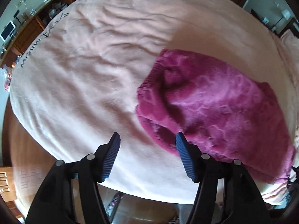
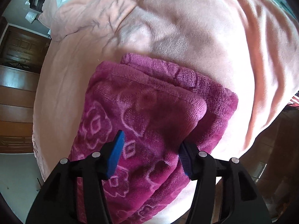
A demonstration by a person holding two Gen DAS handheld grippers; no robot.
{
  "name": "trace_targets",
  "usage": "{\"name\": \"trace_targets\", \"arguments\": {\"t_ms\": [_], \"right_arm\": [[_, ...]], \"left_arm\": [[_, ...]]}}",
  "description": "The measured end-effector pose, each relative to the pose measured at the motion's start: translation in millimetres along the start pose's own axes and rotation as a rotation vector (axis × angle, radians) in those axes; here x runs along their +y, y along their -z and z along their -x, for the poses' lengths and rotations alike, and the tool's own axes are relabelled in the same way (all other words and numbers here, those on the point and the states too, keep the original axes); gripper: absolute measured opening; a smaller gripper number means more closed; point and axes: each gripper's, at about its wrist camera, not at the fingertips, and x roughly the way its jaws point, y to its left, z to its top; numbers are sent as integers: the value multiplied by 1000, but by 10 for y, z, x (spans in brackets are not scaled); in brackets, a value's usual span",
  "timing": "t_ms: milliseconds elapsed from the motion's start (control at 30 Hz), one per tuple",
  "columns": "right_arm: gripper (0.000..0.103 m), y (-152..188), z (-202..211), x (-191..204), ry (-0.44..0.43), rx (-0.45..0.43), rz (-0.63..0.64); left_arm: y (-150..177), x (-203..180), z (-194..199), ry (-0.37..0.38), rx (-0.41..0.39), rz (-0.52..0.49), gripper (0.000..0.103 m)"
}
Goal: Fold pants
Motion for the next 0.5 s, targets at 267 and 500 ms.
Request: {"name": "trace_targets", "arguments": {"t_ms": [267, 500], "right_arm": [[56, -15, -3, -19, 2, 5, -1], [56, -92, -9, -4, 30, 8, 26]], "left_arm": [[44, -238, -136, 195, 38, 154, 69], [19, -153, -654, 225, 102, 379, 69]]}}
